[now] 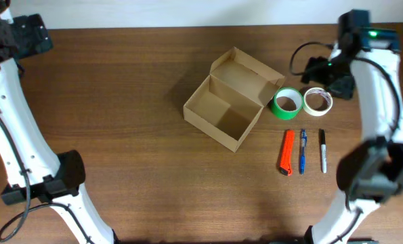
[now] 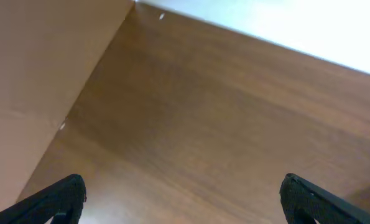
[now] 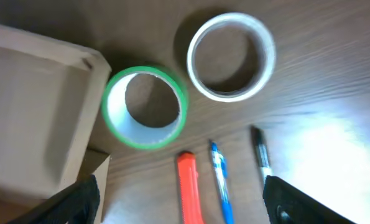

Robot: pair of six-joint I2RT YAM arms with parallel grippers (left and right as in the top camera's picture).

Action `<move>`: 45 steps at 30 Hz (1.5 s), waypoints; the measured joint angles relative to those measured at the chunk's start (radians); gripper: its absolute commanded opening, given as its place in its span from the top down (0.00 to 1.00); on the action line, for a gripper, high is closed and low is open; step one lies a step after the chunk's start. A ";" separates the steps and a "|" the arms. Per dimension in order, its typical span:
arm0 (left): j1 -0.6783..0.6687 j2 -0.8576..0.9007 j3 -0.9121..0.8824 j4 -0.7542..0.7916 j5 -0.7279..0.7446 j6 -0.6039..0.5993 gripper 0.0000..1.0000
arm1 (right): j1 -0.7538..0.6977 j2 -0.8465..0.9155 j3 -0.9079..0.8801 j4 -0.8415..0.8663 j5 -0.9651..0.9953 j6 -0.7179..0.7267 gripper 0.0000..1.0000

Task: Pack container
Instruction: 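Release the box and raise the left arm away, then grasp the green tape roll with the right gripper and lift it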

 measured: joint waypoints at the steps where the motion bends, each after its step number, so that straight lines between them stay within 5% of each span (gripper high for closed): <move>1: 0.012 0.000 -0.021 0.000 0.005 0.000 0.00 | 0.000 0.032 0.000 0.007 -0.009 0.005 0.15; 14: 0.044 0.000 -0.126 -0.002 0.014 0.000 0.00 | 0.000 0.223 0.000 0.090 -0.053 0.032 0.27; 25: 0.044 0.000 -0.126 -0.002 0.014 0.000 0.00 | 0.000 0.235 -0.042 0.155 -0.044 0.056 0.28; 28: 0.044 0.000 -0.126 -0.002 0.014 0.000 0.00 | 0.000 0.235 -0.079 0.182 -0.044 0.061 0.40; 31: 0.044 0.000 -0.126 -0.002 0.014 0.000 0.00 | 0.000 0.236 -0.115 0.195 -0.042 0.067 0.81; 33: 0.044 0.000 -0.126 -0.002 0.014 0.000 0.00 | 0.000 0.236 -0.126 0.196 -0.037 0.068 0.95; 45: 0.044 0.000 -0.126 -0.002 0.014 0.000 0.00 | -0.012 0.236 -0.108 0.182 -0.030 0.085 0.97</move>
